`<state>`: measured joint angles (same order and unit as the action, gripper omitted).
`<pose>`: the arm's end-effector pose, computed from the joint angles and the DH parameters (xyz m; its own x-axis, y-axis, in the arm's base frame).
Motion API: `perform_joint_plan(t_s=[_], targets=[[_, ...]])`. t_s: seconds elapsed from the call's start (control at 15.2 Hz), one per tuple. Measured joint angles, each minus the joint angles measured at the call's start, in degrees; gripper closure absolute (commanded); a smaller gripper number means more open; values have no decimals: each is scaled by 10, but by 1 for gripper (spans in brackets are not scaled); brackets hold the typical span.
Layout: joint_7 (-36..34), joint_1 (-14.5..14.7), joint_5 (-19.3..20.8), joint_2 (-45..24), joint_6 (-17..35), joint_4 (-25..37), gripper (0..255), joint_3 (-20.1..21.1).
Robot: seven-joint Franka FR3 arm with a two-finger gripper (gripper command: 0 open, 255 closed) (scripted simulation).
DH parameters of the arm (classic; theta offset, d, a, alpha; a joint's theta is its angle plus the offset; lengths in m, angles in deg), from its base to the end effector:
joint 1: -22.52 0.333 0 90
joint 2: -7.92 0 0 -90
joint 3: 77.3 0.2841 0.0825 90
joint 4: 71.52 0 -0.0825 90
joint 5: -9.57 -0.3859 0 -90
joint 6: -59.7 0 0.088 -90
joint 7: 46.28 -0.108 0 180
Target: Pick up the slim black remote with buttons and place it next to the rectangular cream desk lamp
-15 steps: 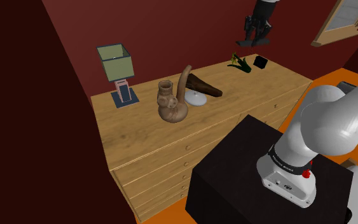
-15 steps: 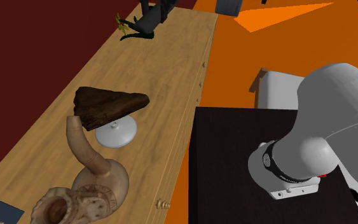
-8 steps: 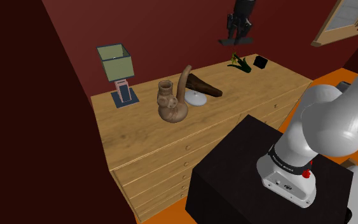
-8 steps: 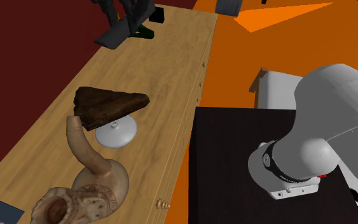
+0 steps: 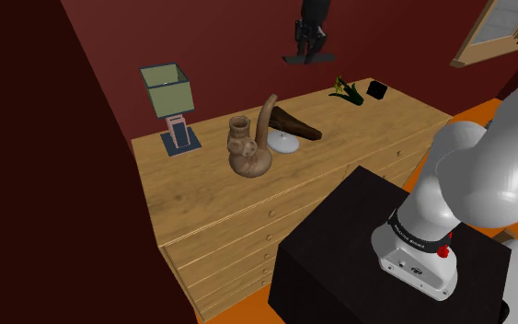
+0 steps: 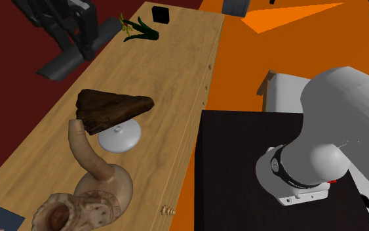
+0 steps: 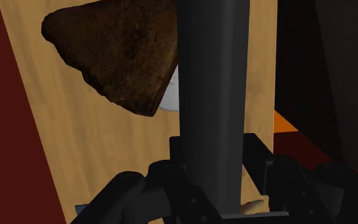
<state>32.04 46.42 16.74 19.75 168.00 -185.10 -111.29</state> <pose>0.5114 -0.1164 0.5132 0.3332 0.9428 0.0099 0.9395 -0.3329 0.0810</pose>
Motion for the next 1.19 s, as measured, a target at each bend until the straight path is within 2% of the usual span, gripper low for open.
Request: perform_joint_plan(t_s=[0.4,0.66,0.79,1.19], targets=[[-24,27,-52,-94,-8,87,255,14],[-38,38,-93,-173,-25,170,255,25],[-44,40,-111,-208,-30,206,255,31],[-65,27,-167,-338,-84,377,255,51]])
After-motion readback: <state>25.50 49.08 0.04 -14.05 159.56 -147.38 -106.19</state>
